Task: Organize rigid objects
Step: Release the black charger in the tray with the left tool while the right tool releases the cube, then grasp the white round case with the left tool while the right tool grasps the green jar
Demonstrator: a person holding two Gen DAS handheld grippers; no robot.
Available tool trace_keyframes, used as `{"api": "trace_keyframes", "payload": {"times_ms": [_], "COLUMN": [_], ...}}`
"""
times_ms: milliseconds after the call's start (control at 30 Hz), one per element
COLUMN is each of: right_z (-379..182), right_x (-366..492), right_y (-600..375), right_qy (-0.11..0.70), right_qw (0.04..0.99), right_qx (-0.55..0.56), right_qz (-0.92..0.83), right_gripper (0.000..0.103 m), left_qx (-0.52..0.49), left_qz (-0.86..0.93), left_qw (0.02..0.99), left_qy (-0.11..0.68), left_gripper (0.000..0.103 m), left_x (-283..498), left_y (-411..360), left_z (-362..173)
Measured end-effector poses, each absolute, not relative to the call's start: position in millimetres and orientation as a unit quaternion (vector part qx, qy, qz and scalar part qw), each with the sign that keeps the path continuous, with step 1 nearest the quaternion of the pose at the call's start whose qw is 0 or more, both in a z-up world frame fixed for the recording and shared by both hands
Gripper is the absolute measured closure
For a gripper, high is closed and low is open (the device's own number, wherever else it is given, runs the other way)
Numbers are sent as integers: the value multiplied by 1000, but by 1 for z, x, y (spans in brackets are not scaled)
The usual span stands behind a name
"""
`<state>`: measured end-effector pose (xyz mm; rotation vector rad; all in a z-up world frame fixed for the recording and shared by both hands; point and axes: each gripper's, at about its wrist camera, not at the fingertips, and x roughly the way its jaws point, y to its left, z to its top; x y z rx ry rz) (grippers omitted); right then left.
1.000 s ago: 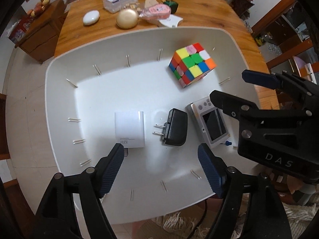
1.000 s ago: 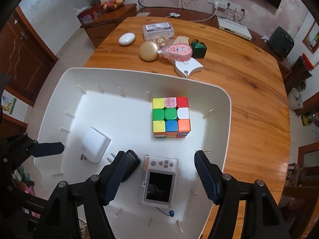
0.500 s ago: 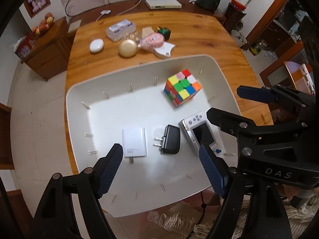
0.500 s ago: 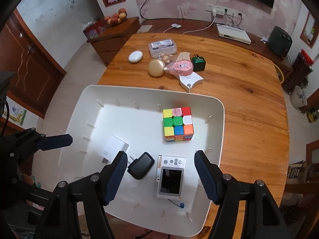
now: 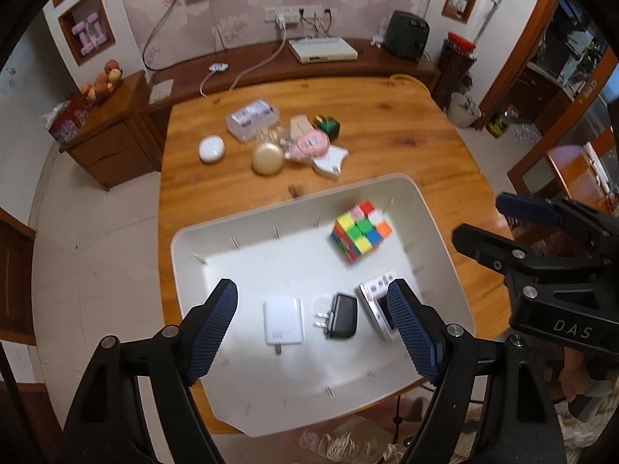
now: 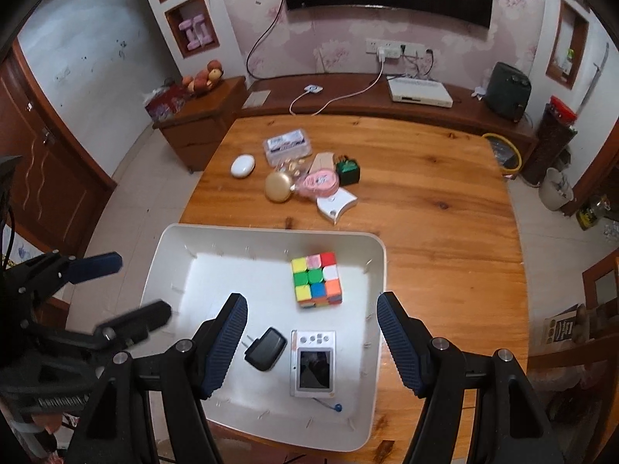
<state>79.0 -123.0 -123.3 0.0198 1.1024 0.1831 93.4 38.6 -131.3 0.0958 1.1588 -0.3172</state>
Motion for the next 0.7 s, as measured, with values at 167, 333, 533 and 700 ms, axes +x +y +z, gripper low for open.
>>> {"api": "trace_keyframes", "payload": {"times_ms": [167, 333, 533, 700], "right_z": [-111, -104, -99, -95], "right_x": [88, 105, 143, 185], "right_y": [-128, -127, -128, -134], "right_qy": [507, 499, 499, 498], "right_qw": [858, 863, 865, 866], "right_qx": [7, -1, -14, -14], "right_qz": [82, 79, 61, 42], "right_gripper": [33, 33, 33, 33], "left_qx": [39, 38, 44, 69], "left_qz": [-132, -113, -96, -83], "left_qw": [838, 848, 860, 871], "left_qy": [528, 517, 500, 479], "left_gripper": [21, 21, 21, 21], "left_x": [111, 136, 174, 213], "left_y": [52, 66, 78, 87], "left_z": [-119, -110, -98, -89]}}
